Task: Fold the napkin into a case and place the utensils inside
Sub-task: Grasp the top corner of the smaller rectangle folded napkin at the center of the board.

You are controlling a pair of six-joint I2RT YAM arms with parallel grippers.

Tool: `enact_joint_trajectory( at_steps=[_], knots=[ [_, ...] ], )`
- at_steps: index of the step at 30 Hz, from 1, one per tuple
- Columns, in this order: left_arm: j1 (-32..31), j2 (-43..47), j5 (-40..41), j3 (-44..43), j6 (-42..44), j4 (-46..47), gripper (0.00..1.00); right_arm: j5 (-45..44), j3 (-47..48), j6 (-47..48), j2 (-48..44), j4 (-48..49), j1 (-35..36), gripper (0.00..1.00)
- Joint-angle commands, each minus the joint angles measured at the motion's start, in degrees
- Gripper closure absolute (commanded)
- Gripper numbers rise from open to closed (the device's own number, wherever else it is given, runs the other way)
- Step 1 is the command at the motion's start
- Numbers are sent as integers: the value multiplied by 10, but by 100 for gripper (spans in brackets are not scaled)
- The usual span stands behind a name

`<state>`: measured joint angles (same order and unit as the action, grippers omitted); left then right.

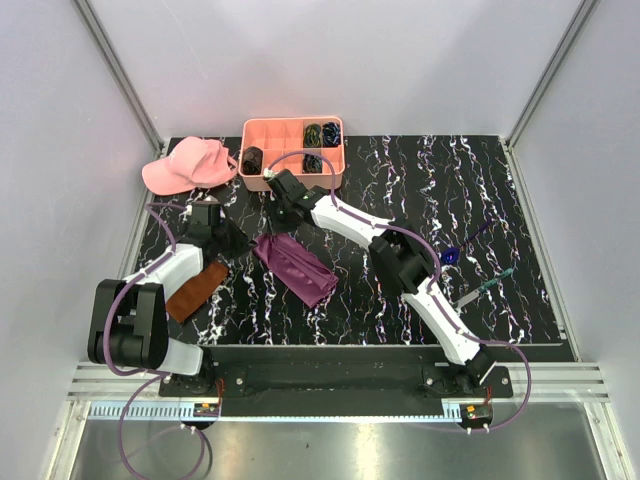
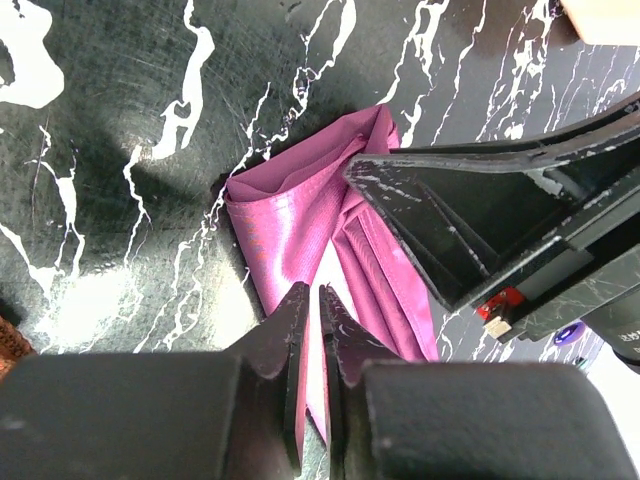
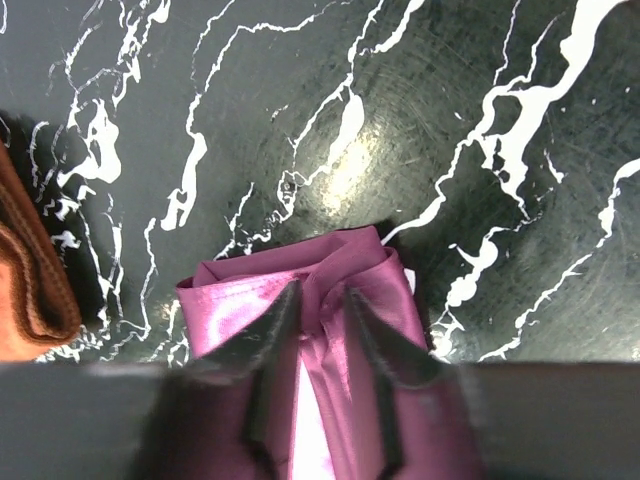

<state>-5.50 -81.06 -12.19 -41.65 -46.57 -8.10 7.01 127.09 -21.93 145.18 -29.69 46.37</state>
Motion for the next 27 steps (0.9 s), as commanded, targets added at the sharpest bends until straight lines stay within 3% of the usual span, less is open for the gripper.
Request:
enact_joint_trajectory(
  at_steps=[1, 4, 12, 19, 27],
  knots=[
    [4, 18, 9, 3, 6, 11, 90, -23, 26, 10, -5, -7, 10, 81],
    [4, 17, 8, 6, 12, 13, 89, -26, 19, 9, -14, -9, 10, 100],
    [-35, -24, -8, -38, 52, 10, 73, 19, -27, -2, -76, -5, 0, 100],
    [-78, -88, 44, -90, 87, -38, 72, 72, -73, -31, -97, 13, -22, 100],
    [-108, -96, 137, -111, 107, -70, 73, 111, -119, -56, -120, 46, -38, 100]
  ],
)
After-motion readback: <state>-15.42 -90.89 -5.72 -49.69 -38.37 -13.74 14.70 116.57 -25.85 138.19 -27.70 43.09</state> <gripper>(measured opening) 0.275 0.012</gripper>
